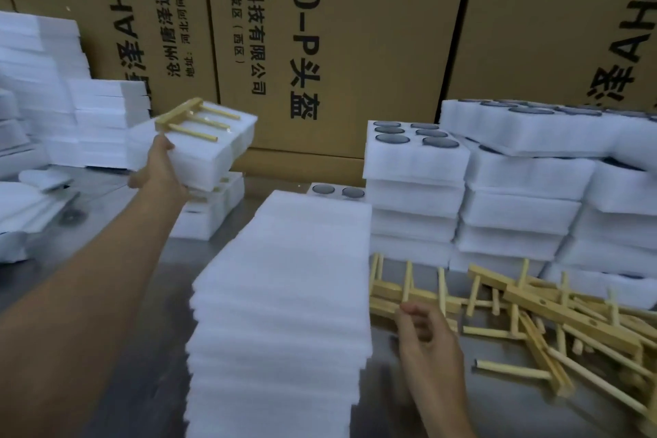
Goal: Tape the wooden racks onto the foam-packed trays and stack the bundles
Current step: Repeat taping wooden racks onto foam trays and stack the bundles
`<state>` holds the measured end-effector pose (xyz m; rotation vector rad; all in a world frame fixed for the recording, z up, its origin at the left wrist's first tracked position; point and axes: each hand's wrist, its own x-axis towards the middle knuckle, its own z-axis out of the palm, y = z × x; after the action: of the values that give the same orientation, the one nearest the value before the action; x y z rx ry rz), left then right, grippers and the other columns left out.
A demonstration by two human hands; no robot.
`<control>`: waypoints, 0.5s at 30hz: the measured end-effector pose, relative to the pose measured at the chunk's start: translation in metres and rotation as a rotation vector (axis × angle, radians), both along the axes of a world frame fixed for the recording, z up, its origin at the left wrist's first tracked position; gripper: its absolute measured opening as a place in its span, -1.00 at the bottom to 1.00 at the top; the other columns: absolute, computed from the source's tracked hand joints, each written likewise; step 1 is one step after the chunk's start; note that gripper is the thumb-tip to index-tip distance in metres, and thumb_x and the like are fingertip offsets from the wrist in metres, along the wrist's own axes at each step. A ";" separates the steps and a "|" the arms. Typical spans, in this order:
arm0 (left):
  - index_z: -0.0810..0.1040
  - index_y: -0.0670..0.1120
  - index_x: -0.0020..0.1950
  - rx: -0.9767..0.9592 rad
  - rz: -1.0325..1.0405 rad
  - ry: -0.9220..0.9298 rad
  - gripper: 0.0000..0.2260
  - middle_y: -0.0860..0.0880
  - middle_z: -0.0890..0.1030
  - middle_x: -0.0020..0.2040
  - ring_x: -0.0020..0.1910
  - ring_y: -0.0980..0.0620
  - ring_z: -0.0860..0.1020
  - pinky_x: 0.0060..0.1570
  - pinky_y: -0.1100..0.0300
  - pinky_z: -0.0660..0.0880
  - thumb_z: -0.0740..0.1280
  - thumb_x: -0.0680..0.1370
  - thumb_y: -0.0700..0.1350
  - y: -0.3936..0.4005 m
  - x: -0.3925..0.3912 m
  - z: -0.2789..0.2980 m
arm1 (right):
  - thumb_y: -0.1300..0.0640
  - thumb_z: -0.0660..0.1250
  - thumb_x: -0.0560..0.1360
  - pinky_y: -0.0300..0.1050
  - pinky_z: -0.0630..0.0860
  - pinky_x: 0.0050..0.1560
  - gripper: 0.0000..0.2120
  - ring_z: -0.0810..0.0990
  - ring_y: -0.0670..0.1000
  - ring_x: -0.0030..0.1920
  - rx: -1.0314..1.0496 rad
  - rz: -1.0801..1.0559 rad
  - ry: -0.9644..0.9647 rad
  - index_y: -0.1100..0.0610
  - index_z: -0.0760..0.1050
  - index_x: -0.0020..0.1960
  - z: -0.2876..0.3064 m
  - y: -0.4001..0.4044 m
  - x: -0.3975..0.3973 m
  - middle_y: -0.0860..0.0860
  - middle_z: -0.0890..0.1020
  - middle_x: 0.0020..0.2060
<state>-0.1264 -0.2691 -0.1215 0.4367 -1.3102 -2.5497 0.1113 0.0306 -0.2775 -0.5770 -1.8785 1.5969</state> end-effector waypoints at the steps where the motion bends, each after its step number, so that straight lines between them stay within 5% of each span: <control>1: 0.31 -0.01 0.53 -0.052 -0.005 -0.050 -0.38 -0.02 0.43 0.46 0.37 -0.07 0.47 0.34 -0.10 0.45 0.35 0.50 0.08 -0.003 -0.012 -0.010 | 0.21 0.41 0.50 -0.11 0.55 -0.18 -0.88 0.56 -0.17 -0.31 -0.019 0.000 -0.005 0.04 0.58 -0.18 -0.002 0.001 -0.002 -0.03 0.63 -0.31; 6: 0.27 -0.04 0.52 -0.311 0.123 -0.352 -0.07 -0.08 0.34 0.48 0.41 -0.11 0.38 0.39 -0.06 0.39 0.42 0.28 0.38 -0.024 -0.035 -0.048 | 0.21 0.40 0.49 0.28 0.59 -0.02 -0.85 0.62 0.12 -0.22 -0.090 -0.022 -0.011 0.04 0.60 -0.24 -0.007 0.005 -0.008 0.04 0.66 -0.31; 10: 0.08 -0.16 0.61 -0.539 0.166 -0.409 -0.25 -0.27 0.14 0.57 0.53 -0.29 0.18 0.49 -0.09 0.19 0.31 0.56 0.14 -0.021 -0.025 -0.042 | 0.13 0.40 0.50 0.20 0.60 0.00 -0.87 0.63 0.07 -0.19 -0.078 -0.007 -0.027 0.02 0.59 -0.23 -0.005 0.003 -0.004 0.01 0.67 -0.30; 15: 0.07 -0.14 0.57 -0.792 0.237 -0.385 -0.24 -0.22 0.10 0.54 0.49 -0.22 0.18 0.44 -0.07 0.25 0.39 0.50 0.01 0.011 0.007 -0.016 | 0.10 0.36 0.52 0.11 0.61 0.00 -0.86 0.63 0.00 -0.19 -0.029 0.002 -0.053 0.00 0.58 -0.22 0.000 0.001 0.000 -0.05 0.67 -0.29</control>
<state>-0.1196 -0.2584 -0.1376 0.8518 -2.0947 -1.6105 0.1115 0.0318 -0.2772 -0.6358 -1.8975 1.6274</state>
